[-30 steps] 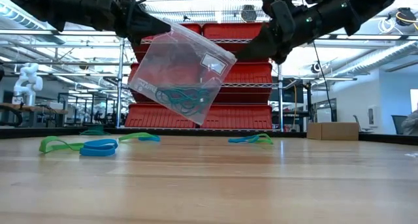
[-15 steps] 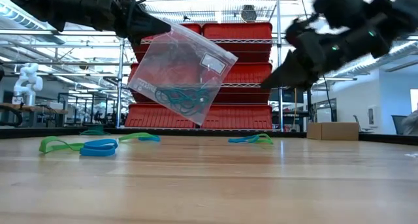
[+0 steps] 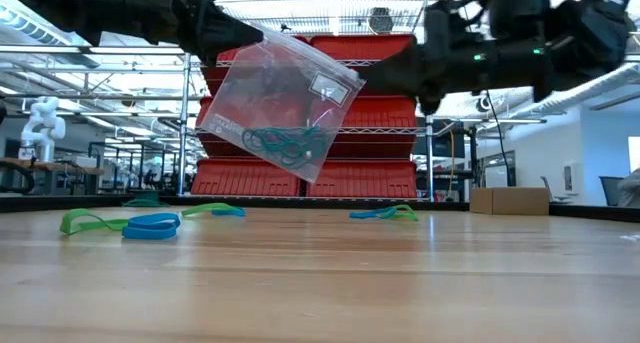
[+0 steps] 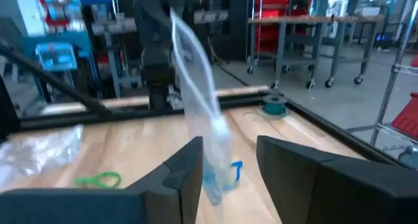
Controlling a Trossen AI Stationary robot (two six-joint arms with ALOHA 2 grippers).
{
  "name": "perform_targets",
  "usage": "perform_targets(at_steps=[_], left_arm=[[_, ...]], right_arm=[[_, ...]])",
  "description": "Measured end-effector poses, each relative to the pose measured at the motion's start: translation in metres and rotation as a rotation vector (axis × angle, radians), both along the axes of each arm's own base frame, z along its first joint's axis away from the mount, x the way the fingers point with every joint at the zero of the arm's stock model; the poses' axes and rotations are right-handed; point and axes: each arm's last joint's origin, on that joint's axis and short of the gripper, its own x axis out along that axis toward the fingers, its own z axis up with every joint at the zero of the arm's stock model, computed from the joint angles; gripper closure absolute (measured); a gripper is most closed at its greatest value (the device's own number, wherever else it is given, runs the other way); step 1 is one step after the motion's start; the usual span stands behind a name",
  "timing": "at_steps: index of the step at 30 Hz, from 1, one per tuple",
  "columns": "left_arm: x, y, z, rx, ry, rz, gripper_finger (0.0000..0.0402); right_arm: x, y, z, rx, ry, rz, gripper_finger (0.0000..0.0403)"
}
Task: Sort rubber bands
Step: Close the top zip bag
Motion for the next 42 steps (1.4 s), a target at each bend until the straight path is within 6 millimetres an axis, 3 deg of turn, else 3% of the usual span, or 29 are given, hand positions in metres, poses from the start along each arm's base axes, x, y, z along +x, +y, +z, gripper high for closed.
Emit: perform_targets(at_steps=[9,17,21,27,32,42], left_arm=[[0.000,0.000,0.000,0.005,0.003,-0.001,0.0401],[0.000,0.000,0.000,0.006,0.001,0.000,0.0401],[0.000,0.000,0.000,0.005,0.001,0.000,0.0401],[-0.001,0.006,-0.004,0.014,0.041,0.211,0.0398],[-0.002,0.007,-0.008,0.020,0.089,0.253,0.0363],[-0.003,0.007,-0.010,0.050,0.120,0.257,0.0250]], right_arm=[[0.012,0.000,-0.004,0.008,0.059,0.003,0.0283],[0.012,0.000,-0.004,0.007,0.060,0.003,0.0384],[0.012,0.001,-0.004,-0.006,0.058,0.007,0.0397],[0.012,0.003,0.000,0.018,0.021,0.013,0.0402],[0.009,0.005,0.006,0.022,0.008,0.016,0.0403],[-0.002,0.004,0.034,0.017,0.071,0.013,0.0403]])
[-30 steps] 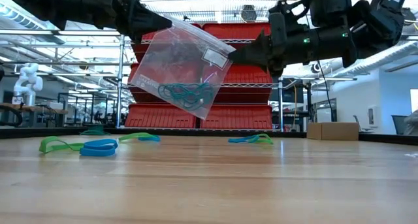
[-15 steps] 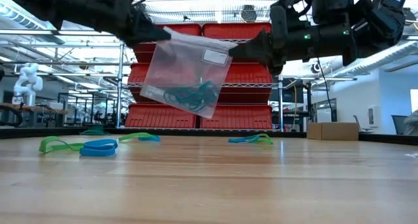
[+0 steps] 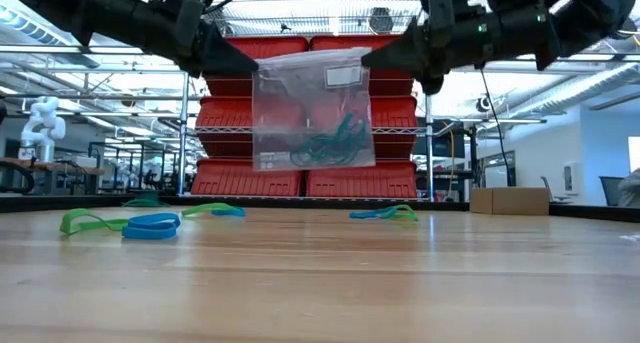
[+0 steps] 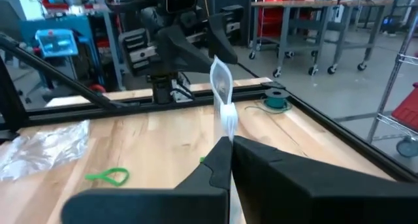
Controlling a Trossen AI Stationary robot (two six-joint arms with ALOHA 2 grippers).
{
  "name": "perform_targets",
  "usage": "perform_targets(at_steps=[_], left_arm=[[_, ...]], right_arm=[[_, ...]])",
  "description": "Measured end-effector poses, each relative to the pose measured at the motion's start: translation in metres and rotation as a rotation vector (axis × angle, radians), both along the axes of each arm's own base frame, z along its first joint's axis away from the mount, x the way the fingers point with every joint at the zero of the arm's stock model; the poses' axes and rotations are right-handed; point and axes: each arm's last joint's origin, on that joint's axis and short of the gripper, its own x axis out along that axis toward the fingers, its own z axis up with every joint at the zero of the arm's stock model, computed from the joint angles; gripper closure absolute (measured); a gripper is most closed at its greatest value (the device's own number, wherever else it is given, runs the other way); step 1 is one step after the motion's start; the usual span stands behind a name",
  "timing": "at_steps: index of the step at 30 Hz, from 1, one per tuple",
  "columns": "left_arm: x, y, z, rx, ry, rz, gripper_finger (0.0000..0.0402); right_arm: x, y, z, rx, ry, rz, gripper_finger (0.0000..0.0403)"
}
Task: Sort rubber bands
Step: Close the top zip bag
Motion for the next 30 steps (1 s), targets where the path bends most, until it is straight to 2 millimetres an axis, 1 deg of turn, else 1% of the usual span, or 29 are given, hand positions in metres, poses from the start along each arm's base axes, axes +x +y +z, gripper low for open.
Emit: perform_targets(at_steps=[5,9,13,17,21,25,30], left_arm=[[0.002,-0.001,0.005,0.000,-0.015,-0.024,0.0222],[0.004,-0.001,0.013,0.001,-0.038,-0.044,0.0219],[0.010,-0.004,0.024,-0.015,-0.064,-0.159,0.0219],[0.025,-0.004,0.028,-0.035,-0.043,-0.222,0.0219],[0.048,-0.002,0.027,-0.054,0.039,-0.226,0.0219],[0.069,-0.001,0.027,-0.062,0.108,-0.231,0.0219],[0.080,0.000,0.032,-0.061,0.111,-0.232,0.0219]], right_arm=[[0.008,0.000,0.020,-0.008,0.105,0.001,0.0403],[0.017,0.000,0.030,-0.012,0.205,0.001,0.0403],[0.025,0.000,0.037,-0.012,0.223,0.001,0.0403],[0.036,-0.001,0.041,-0.012,0.252,-0.001,0.0403],[0.048,-0.002,0.043,-0.018,0.268,-0.001,0.0403],[0.055,-0.004,0.039,-0.026,0.316,-0.003,0.0403],[0.058,-0.004,0.042,-0.028,0.317,-0.003,0.0403]])
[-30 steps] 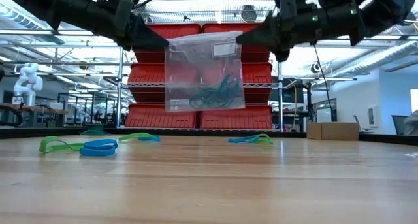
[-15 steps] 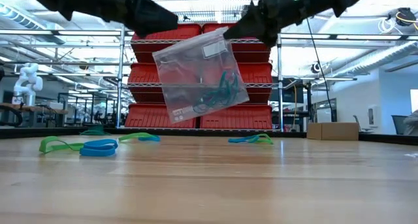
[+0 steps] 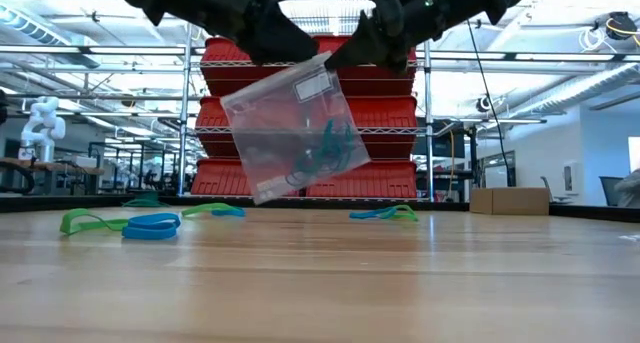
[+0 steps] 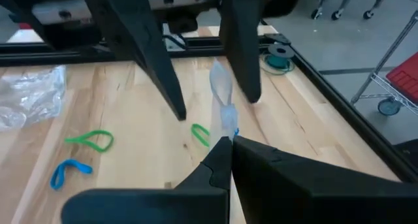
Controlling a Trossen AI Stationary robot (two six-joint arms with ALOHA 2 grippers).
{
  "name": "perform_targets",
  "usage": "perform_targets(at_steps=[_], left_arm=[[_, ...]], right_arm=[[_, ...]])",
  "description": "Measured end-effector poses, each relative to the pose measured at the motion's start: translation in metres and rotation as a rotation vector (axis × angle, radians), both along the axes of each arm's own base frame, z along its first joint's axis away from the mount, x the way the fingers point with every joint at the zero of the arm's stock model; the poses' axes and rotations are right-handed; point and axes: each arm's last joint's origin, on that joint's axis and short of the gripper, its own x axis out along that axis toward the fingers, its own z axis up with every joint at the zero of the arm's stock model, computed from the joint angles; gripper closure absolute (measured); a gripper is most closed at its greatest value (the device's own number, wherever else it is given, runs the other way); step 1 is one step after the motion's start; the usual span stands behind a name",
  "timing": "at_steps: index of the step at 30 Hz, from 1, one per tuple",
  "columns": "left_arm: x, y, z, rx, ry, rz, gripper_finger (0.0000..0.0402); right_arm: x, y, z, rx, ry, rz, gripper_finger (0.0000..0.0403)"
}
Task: Sort rubber bands
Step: Close the top zip bag
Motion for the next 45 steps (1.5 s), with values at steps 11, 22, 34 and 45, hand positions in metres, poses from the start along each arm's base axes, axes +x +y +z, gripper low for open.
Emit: perform_targets(at_steps=[11,22,34,45], left_arm=[[0.002,0.001,-0.004,-0.002,0.026,0.012,0.0236],[0.004,0.001,-0.005,0.020,0.020,0.010,0.0340],[0.003,0.001,-0.007,0.043,0.047,0.002,0.0389],[0.002,0.001,-0.009,0.041,0.067,0.002,0.0394]], right_arm=[[0.000,0.000,0.000,-0.002,-0.002,0.002,0.0403],[0.000,0.000,0.000,-0.002,-0.007,0.002,0.0403],[0.000,0.000,0.000,-0.004,-0.002,-0.002,0.0403],[-0.001,0.000,0.002,0.020,-0.016,-0.012,0.0401]])
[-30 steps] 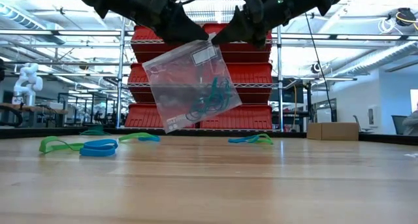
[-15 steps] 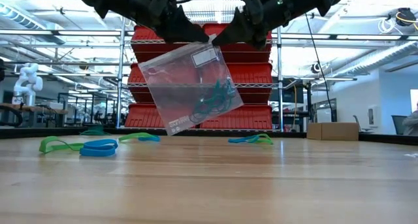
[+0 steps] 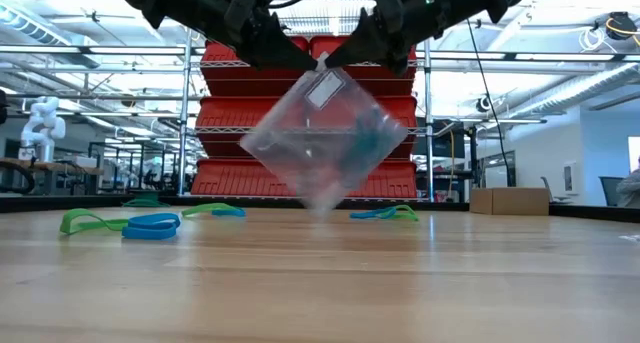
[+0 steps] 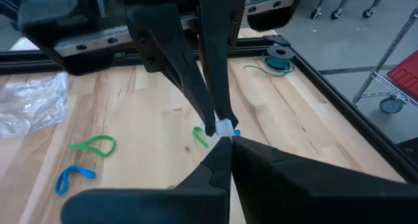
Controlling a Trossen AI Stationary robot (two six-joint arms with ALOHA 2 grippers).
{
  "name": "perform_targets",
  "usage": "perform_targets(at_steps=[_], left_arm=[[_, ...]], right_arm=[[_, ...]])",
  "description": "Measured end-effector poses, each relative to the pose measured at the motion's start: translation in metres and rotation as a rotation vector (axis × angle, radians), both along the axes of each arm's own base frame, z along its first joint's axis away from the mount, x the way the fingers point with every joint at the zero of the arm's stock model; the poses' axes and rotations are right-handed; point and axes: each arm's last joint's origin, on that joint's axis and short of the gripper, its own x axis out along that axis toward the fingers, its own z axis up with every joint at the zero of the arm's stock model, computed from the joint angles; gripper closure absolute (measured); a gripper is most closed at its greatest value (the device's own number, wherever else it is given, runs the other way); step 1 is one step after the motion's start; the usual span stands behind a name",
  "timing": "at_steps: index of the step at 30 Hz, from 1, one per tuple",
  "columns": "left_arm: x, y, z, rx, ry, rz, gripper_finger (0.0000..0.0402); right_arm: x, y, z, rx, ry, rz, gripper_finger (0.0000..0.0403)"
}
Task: Sort rubber bands
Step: Close the top zip bag
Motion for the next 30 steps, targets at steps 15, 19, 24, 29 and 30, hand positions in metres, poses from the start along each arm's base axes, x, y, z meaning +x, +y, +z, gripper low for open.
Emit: perform_targets(at_steps=[15,19,24,29,30], left_arm=[[0.000,0.000,0.000,0.002,0.002,-0.001,0.0400],[0.000,0.000,-0.001,0.001,0.013,-0.001,0.0400],[-0.004,-0.001,-0.010,-0.021,0.111,0.004,0.0399],[-0.010,0.000,-0.022,-0.075,0.175,0.049,0.0400],[-0.011,0.000,-0.025,-0.081,0.183,0.064,0.0400]], right_arm=[[-0.009,0.002,0.013,-0.004,-0.017,0.063,0.0356],[-0.012,0.001,0.010,0.001,0.026,0.056,0.0363],[-0.020,0.002,0.000,0.085,0.155,0.040,0.0351],[-0.021,0.006,-0.020,0.189,0.306,0.129,0.0330],[-0.018,0.007,-0.024,0.206,0.317,0.154,0.0326]])
